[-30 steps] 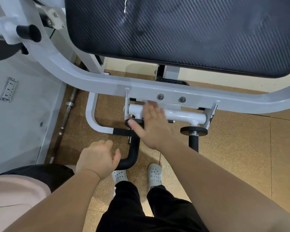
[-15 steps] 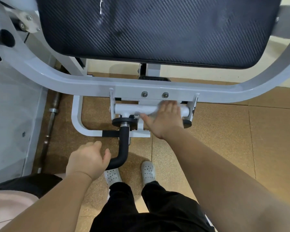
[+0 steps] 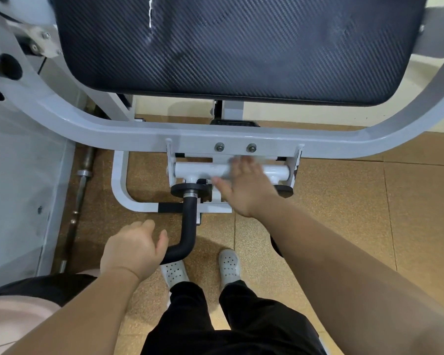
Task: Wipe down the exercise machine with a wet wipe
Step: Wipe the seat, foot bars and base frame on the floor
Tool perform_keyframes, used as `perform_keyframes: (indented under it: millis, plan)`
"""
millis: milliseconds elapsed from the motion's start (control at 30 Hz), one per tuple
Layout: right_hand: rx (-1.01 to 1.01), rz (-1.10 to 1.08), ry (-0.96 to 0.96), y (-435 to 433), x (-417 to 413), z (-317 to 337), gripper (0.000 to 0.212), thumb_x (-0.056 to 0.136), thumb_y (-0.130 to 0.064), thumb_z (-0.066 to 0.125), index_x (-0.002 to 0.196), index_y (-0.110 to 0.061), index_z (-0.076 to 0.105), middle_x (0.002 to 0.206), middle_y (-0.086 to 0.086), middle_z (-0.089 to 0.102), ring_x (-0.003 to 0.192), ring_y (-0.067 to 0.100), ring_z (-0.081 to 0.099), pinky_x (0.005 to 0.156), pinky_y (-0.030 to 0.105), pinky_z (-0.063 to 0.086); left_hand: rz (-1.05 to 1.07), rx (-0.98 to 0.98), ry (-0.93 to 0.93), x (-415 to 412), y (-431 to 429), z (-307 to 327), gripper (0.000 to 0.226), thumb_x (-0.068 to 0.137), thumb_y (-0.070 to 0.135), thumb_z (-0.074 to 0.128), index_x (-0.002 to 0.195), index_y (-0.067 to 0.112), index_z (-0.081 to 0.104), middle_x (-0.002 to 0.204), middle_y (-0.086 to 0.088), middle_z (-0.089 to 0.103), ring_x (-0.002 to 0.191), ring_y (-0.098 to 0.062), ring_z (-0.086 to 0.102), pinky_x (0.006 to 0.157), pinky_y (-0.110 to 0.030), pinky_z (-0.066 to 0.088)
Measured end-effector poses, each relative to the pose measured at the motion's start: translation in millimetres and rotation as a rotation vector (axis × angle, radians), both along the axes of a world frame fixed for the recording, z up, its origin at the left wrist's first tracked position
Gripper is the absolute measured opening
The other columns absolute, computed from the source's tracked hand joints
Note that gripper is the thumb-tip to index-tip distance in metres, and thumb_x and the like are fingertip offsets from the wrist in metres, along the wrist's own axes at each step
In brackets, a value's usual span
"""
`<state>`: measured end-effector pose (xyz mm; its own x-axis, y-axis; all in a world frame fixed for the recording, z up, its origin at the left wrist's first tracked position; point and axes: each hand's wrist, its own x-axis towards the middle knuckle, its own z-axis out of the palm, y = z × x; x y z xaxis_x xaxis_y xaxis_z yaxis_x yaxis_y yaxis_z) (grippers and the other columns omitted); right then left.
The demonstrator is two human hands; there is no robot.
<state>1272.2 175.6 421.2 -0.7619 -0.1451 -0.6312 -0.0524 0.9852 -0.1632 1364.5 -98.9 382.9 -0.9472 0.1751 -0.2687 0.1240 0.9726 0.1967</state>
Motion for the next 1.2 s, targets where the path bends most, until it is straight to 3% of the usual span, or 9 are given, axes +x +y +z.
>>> perform_keyframes:
  millis: [100, 167, 367, 567, 667, 867, 933, 1067, 1200]
  plan:
    - [-0.331, 0.090, -0.056, -37.2, -11.7, -0.1, 0.088, 0.099, -0.073, 0.004, 0.165, -0.014, 0.005, 0.172, 0.006, -0.007, 0.159, 0.024, -0.012, 0.128, 0.043, -0.006, 0.000, -0.012, -0.001, 0.2, -0.9, 0.0, 0.040, 0.090, 0.051, 0.036, 0.067, 0.021, 0.049, 0.058, 0.008, 0.040, 0.054, -0.017, 0.046, 0.048, -0.034, 0.046]
    - [-0.361, 0.163, -0.062, -57.7, -15.2, -6.5, 0.083, 0.104, -0.068, 0.015, 0.165, -0.013, 0.003, 0.172, 0.008, -0.013, 0.158, 0.021, -0.017, 0.126, 0.039, -0.012, 0.007, -0.040, -0.015, 0.5, -0.4, 0.2, 0.039, 0.093, 0.050, 0.037, 0.068, 0.022, 0.049, 0.059, 0.008, 0.041, 0.056, -0.016, 0.047, 0.050, -0.035, 0.047]
    - [-0.212, 0.118, -0.020, -49.4, -6.0, -3.5, 0.093, 0.098, -0.076, 0.013, 0.164, -0.012, -0.004, 0.171, 0.005, -0.015, 0.158, 0.027, -0.016, 0.128, 0.042, -0.007, 0.033, -0.012, -0.030, -0.5, 1.3, 1.7, 0.035, 0.094, 0.040, 0.056, 0.066, 0.021, 0.046, 0.061, 0.007, 0.042, 0.058, -0.019, 0.048, 0.051, -0.036, 0.048]
    - [0.254, -0.194, -0.043, 9.5, 4.6, 1.4, 0.125, 0.074, -0.085, -0.020, 0.161, 0.002, -0.004, 0.169, 0.028, -0.001, 0.157, 0.043, -0.005, 0.128, 0.054, 0.001, 0.002, -0.008, -0.004, 0.3, 0.7, 0.5, 0.035, 0.089, 0.048, 0.039, 0.069, 0.021, 0.048, 0.062, 0.005, 0.042, 0.057, -0.020, 0.047, 0.050, -0.029, 0.036]
    - [0.209, -0.193, -0.048, 1.3, -3.0, -2.4, 0.125, 0.076, -0.088, -0.019, 0.162, 0.000, -0.002, 0.169, 0.026, 0.001, 0.157, 0.043, -0.003, 0.127, 0.055, 0.000, -0.001, -0.022, -0.016, 0.6, -0.2, -0.1, 0.036, 0.089, 0.049, 0.039, 0.069, 0.021, 0.048, 0.061, 0.007, 0.041, 0.057, -0.019, 0.046, 0.049, -0.029, 0.037]
    - [-0.184, 0.153, 0.000, -35.8, -5.8, -9.7, 0.092, 0.099, -0.075, 0.011, 0.164, -0.012, -0.008, 0.171, 0.006, -0.017, 0.157, 0.024, -0.018, 0.128, 0.043, -0.008, 0.034, -0.059, -0.067, -1.4, 1.6, 3.1, 0.032, 0.096, 0.044, 0.052, 0.073, 0.022, 0.050, 0.064, 0.008, 0.044, 0.061, -0.016, 0.048, 0.054, -0.033, 0.045]
    - [-0.109, 0.150, 0.011, -25.3, 3.2, -12.4, 0.097, 0.096, -0.079, 0.007, 0.162, -0.011, -0.014, 0.170, 0.007, -0.021, 0.156, 0.026, -0.022, 0.128, 0.044, -0.008, 0.036, -0.064, -0.084, -2.0, 3.1, 4.7, 0.033, 0.096, 0.044, 0.051, 0.072, 0.023, 0.049, 0.064, 0.009, 0.043, 0.061, -0.014, 0.048, 0.055, -0.034, 0.044]
    - [0.211, -0.097, -0.014, 11.6, 17.7, -3.8, 0.111, 0.087, -0.086, -0.007, 0.159, -0.002, -0.016, 0.168, 0.023, -0.017, 0.155, 0.043, -0.016, 0.128, 0.054, 0.000, 0.044, -0.061, -0.107, -1.8, 3.3, 5.6, 0.033, 0.097, 0.044, 0.051, 0.070, 0.024, 0.046, 0.065, 0.009, 0.044, 0.062, -0.014, 0.047, 0.055, -0.033, 0.041]
    - [0.253, -0.243, -0.071, 19.6, 13.9, 3.3, 0.112, 0.090, -0.084, 0.000, 0.159, 0.004, -0.013, 0.167, 0.030, -0.013, 0.156, 0.045, -0.009, 0.127, 0.054, 0.000, 0.060, -0.068, -0.133, -2.7, 3.2, 5.4, 0.030, 0.098, 0.044, 0.049, 0.079, 0.022, 0.054, 0.070, 0.007, 0.050, 0.066, -0.016, 0.051, 0.059, -0.036, 0.046]
